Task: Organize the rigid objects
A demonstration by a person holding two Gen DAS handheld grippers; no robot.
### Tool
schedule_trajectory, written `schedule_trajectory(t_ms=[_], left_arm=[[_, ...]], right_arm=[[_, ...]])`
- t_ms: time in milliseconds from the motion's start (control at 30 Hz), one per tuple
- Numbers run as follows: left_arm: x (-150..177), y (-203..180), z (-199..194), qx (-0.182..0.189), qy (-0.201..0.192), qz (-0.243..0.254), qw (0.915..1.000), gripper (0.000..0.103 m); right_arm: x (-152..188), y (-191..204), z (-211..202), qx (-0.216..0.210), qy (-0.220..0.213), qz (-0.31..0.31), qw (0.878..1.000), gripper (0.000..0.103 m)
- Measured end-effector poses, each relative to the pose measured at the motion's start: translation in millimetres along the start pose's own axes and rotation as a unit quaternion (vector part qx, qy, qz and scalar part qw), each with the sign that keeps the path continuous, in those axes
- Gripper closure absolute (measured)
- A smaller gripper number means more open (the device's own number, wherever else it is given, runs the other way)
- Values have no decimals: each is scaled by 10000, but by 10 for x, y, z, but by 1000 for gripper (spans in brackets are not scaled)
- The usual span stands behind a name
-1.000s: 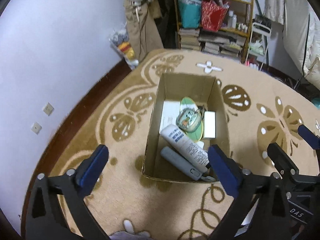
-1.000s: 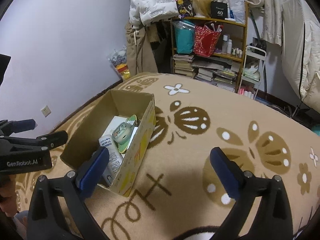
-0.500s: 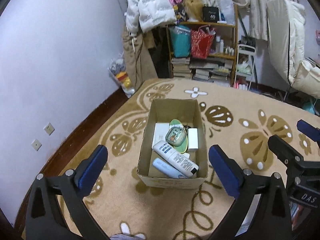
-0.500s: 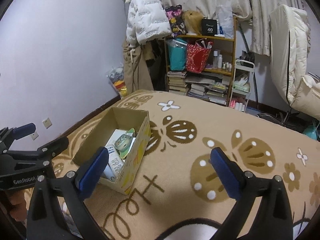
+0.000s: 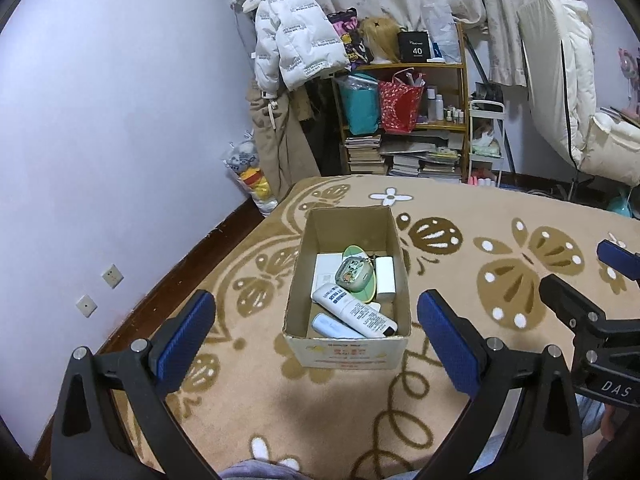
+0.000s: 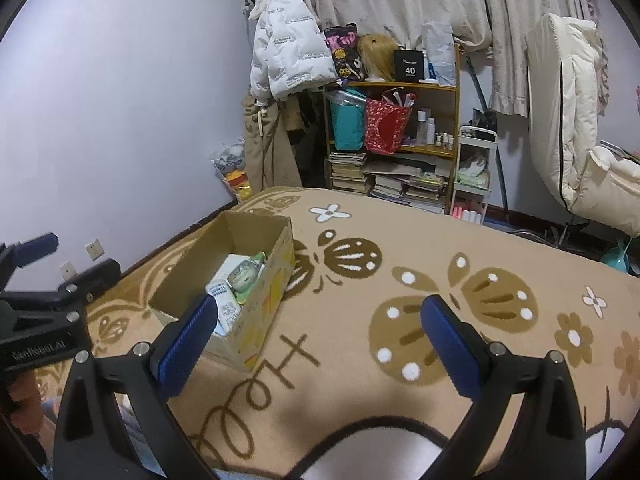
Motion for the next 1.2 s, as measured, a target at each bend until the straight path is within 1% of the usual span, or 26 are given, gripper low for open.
schedule_trajectory(t_ms=[200, 500, 600, 733, 833, 967, 1200], left_arm=[[80, -80, -25, 61, -2, 71, 10000, 3], [83, -122, -32, -2, -3, 154, 9999, 3], [86, -149, -17, -32, 20, 186, 9998, 3], [93, -178, -24, 59, 0, 220, 9997, 3], [102, -216, -28, 52, -40, 293, 9995, 3], [116, -250, 1, 20, 11, 353, 9994, 3], [122, -261, 1, 21, 14, 372, 9993, 3]], right_arm=[[113, -39, -14, 95, -2, 4, 10000, 0], [246, -136, 49, 190, 60, 105, 9997, 0], [252, -157, 55, 219, 65, 149, 9996, 0], [253, -181, 29, 247, 29, 191, 9995, 0], [245, -189, 15, 242, -5, 208, 9995, 0], [251, -182, 11, 243, -4, 207, 9995, 0], [252, -190, -11, 247, -36, 219, 9994, 0]])
Point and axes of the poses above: each gripper's, at about its wrist camera, not at the fingertips, and z roughly the way its jaws point, y to its left, x to its underside, the point moved 1 cm from there along z, roughly the way its jaws point, and after that the axes turned 15 degrees about -x, right-handed, at the moved point
